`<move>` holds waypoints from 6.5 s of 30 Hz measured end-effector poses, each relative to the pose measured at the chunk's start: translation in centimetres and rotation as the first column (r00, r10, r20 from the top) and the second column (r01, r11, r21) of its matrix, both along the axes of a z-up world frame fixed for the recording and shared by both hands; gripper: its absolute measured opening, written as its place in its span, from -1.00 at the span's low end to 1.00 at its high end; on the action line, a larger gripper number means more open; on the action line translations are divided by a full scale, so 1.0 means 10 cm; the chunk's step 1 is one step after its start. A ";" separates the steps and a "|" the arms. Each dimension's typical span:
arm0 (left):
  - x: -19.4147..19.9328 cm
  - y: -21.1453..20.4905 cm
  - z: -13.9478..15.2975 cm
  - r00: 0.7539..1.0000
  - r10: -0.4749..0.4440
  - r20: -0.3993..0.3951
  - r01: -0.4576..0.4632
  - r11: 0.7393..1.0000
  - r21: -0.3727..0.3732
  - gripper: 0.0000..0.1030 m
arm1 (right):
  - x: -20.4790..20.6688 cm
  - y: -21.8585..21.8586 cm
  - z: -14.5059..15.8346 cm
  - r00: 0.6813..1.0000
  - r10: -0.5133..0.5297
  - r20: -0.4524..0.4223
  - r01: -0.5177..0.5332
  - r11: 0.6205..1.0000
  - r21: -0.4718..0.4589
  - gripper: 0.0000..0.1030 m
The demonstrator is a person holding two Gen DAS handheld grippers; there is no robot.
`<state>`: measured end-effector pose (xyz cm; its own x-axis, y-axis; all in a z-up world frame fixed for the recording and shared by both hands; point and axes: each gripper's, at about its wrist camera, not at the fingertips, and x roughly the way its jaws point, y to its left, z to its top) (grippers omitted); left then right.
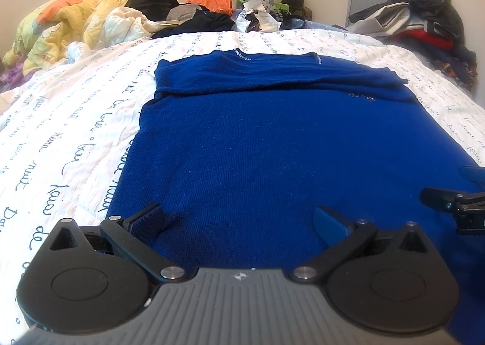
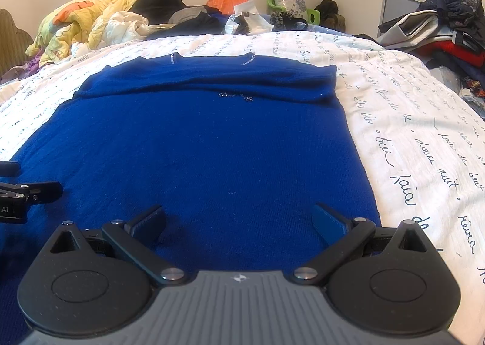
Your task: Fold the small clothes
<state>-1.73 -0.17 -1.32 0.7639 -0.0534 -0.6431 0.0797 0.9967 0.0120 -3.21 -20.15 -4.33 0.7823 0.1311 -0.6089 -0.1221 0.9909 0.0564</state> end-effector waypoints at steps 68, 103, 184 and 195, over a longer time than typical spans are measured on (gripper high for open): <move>-1.23 1.57 0.11 0.949 -0.088 -0.302 -0.165 0.679 -0.715 0.34 | -1.02 -1.85 -0.09 0.929 0.072 -0.364 0.243 0.622 0.744 1.00; 1.86 1.77 0.62 0.972 0.201 -0.126 -0.232 0.912 -0.337 0.61 | 1.99 -2.13 0.29 0.980 -0.069 -0.185 0.174 0.742 0.648 0.72; -0.99 1.66 -0.11 0.889 -0.175 -0.423 -0.225 0.637 -0.737 -0.94 | -0.92 -1.77 -0.27 0.872 0.227 -0.433 0.217 0.614 0.759 -0.71; -0.40 1.55 0.64 0.948 -0.233 -0.217 -0.002 0.677 -0.736 -0.92 | -0.56 -1.81 0.20 0.949 0.219 -0.225 0.057 0.582 0.811 -0.89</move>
<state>-5.77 15.30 5.05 0.5200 -0.6627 -0.5389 0.0773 0.6649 -0.7429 -8.84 -38.25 -2.33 0.5625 0.7246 -0.3982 -0.0416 0.5059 0.8616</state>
